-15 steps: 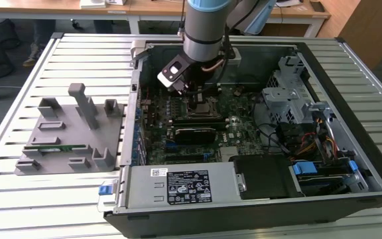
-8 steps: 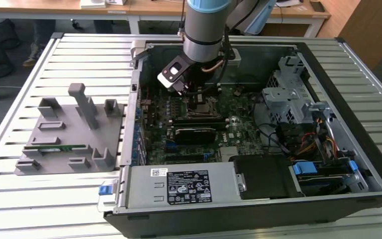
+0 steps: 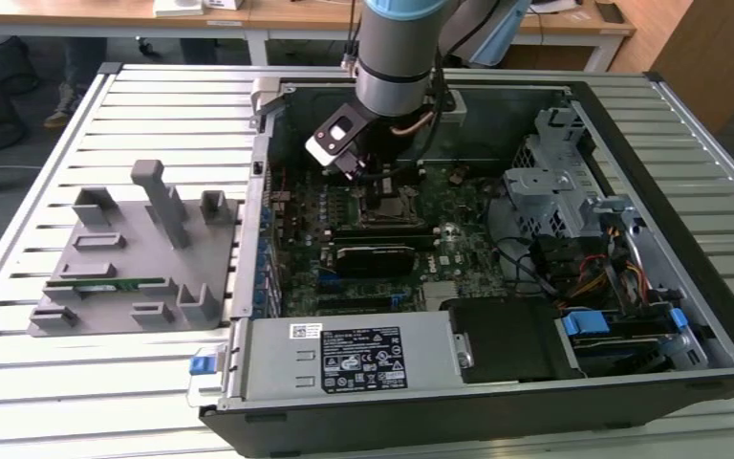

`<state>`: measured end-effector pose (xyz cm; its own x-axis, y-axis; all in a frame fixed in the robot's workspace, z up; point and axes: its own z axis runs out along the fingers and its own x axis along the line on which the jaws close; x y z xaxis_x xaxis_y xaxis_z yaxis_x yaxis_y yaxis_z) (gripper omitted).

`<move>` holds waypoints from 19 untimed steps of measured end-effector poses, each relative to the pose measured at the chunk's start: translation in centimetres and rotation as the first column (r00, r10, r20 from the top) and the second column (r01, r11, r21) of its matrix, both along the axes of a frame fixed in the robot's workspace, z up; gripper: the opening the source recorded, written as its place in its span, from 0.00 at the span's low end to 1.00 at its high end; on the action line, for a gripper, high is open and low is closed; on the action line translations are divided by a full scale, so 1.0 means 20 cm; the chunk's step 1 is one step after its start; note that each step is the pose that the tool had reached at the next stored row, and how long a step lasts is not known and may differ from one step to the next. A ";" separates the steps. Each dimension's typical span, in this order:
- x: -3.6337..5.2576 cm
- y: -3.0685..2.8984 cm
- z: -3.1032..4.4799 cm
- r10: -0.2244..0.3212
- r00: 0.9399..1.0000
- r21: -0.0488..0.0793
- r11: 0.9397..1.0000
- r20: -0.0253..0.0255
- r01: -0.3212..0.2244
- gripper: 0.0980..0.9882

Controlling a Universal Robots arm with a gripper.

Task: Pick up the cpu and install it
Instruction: 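Close the cpu cover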

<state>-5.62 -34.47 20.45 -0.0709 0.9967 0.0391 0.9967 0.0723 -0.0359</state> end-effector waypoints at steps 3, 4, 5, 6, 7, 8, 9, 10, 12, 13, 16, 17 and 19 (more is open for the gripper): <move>0.000 0.000 0.053 0.000 1.000 0.000 1.000 0.000 0.000 0.01; 0.001 0.000 0.057 0.000 1.000 0.000 1.000 0.000 0.000 0.01; 0.003 0.000 0.057 0.000 1.000 0.000 1.000 0.000 0.000 0.01; 0.008 0.000 0.057 0.000 1.000 0.000 1.000 0.000 0.000 0.01; 0.012 0.000 0.056 0.000 1.000 0.000 1.000 0.000 0.000 0.01; 0.018 0.000 0.056 0.000 1.000 0.000 1.000 0.000 0.000 0.01; 0.023 0.000 0.056 0.000 1.000 0.000 1.000 0.000 0.000 0.01; 0.029 0.000 0.056 0.000 1.000 0.000 1.000 0.000 0.000 0.01; 0.041 0.000 0.056 0.000 1.000 0.000 1.000 0.000 0.000 0.01; 0.047 0.000 0.056 0.000 1.000 0.000 1.000 0.000 0.000 0.01; 0.065 0.000 0.056 0.000 1.000 0.000 1.000 0.000 0.000 0.01; 0.070 0.000 0.056 0.000 1.000 0.000 1.000 0.000 0.000 0.01; 0.079 0.000 0.055 0.000 1.000 0.000 1.000 0.000 0.000 0.01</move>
<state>-4.04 -34.47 21.55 -0.0710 0.9967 0.0394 0.9967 0.0725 -0.0359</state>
